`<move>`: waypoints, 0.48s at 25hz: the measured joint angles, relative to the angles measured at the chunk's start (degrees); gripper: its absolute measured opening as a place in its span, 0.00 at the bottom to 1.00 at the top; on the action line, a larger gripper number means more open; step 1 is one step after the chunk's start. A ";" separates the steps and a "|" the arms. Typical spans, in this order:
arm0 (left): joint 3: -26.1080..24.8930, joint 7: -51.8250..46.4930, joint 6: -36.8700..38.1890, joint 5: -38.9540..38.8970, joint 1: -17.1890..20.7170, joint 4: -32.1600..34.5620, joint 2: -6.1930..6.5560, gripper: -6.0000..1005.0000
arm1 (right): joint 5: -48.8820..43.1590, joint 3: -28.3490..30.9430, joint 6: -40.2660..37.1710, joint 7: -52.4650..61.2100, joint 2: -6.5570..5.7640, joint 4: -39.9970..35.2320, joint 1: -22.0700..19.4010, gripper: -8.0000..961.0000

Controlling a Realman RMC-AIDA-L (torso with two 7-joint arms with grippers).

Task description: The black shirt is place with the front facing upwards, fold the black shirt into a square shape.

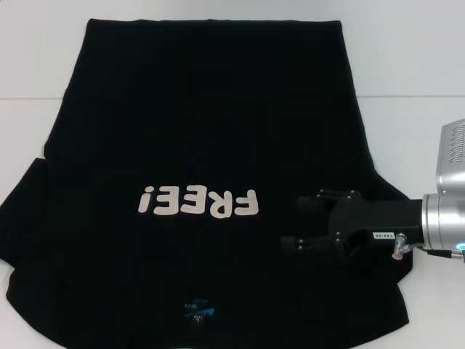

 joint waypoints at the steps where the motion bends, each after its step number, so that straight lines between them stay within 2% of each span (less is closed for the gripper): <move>1: -0.01 -0.01 -0.19 0.06 -0.06 -0.32 0.00 0.93 | 0.00 0.00 0.00 0.00 0.00 0.00 0.00 0.96; 12: 0.59 0.08 -1.58 0.06 -1.58 -2.82 0.11 0.93 | 0.00 -0.09 -0.11 0.00 0.00 0.00 0.00 0.96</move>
